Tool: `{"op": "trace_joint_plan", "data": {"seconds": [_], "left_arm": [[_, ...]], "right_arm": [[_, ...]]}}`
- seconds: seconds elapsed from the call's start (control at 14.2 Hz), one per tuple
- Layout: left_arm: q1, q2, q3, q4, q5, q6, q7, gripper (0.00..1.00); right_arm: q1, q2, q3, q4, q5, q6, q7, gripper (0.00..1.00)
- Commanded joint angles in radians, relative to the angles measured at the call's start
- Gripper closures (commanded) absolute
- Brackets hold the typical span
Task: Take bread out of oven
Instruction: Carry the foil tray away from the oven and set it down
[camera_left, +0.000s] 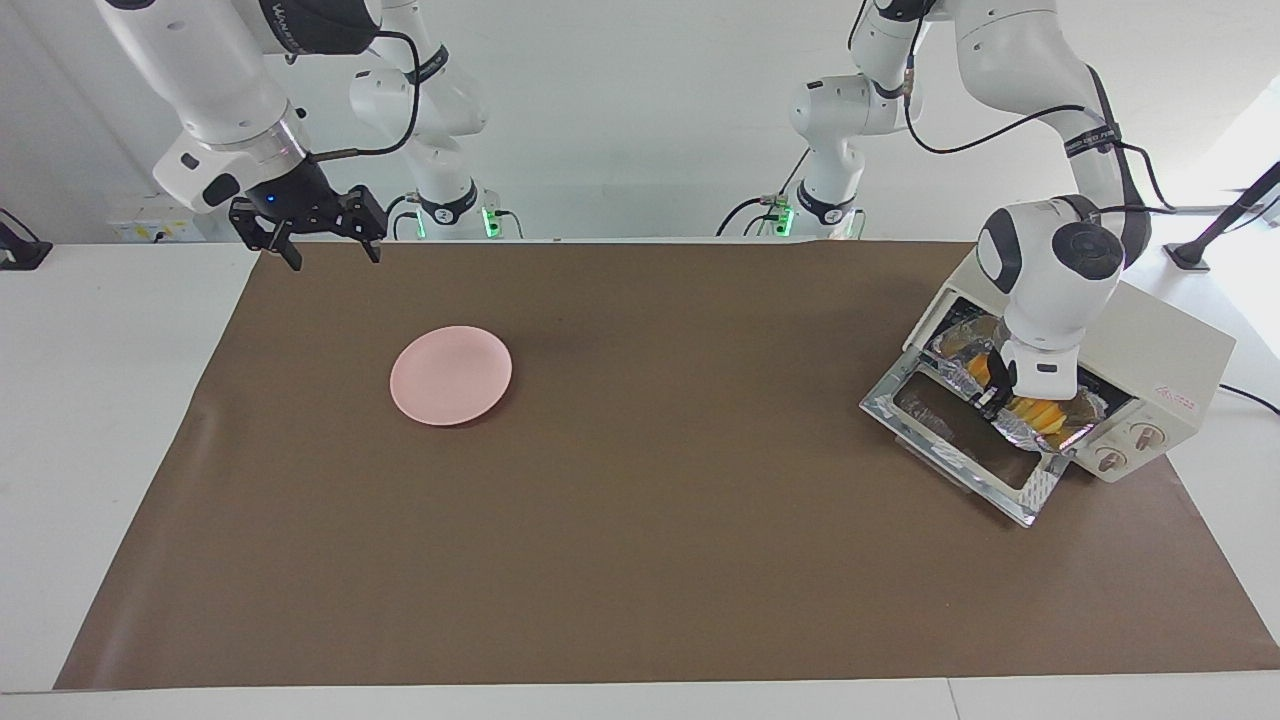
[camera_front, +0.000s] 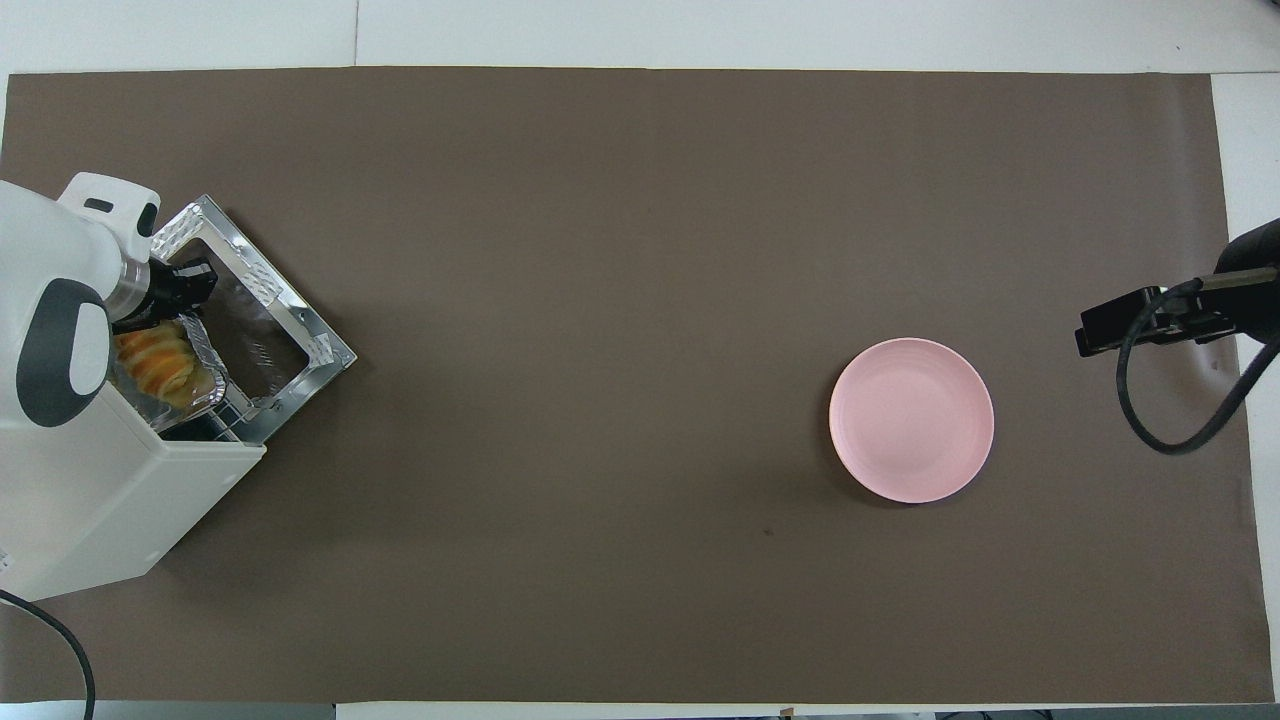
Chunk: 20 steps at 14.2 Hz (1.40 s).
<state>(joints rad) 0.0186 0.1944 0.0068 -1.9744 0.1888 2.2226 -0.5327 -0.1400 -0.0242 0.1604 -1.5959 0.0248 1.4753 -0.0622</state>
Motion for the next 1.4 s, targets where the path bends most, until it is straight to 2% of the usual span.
{"op": "trace_joint_plan", "data": {"seconds": [0.0,0.21,0.28,0.56,0.77,1.05,1.33], "left_arm": [[-0.055,0.003,-0.002,0.053,0.024,-0.026,0.019,1.00],[-0.178,0.084,-0.014,0.265,0.015,-0.173,0.034,1.00],[-0.236,0.114,-0.027,0.319,0.017,-0.179,0.062,1.00],[-0.463,0.161,-0.034,0.362,-0.029,-0.143,0.094,1.00],[-0.644,0.330,-0.033,0.530,-0.037,-0.173,0.085,1.00],[-0.747,0.376,-0.033,0.526,-0.072,-0.156,-0.002,1.00],[-0.750,0.367,-0.034,0.451,-0.072,-0.115,-0.049,1.00]], "right_arm": [[-0.010,-0.017,0.004,-0.015,0.012,-0.004,-0.011,0.00],[-0.010,-0.017,0.004,-0.015,0.012,-0.004,-0.011,0.00],[-0.010,-0.017,0.004,-0.015,0.012,-0.004,-0.011,0.00],[-0.010,-0.017,0.004,-0.015,0.012,-0.006,-0.011,0.00],[-0.010,-0.017,0.004,-0.015,0.012,-0.004,-0.011,0.00],[-0.010,-0.017,0.004,-0.016,0.012,-0.004,-0.011,0.00],[-0.010,-0.017,0.004,-0.015,0.012,-0.006,-0.011,0.00]]}}
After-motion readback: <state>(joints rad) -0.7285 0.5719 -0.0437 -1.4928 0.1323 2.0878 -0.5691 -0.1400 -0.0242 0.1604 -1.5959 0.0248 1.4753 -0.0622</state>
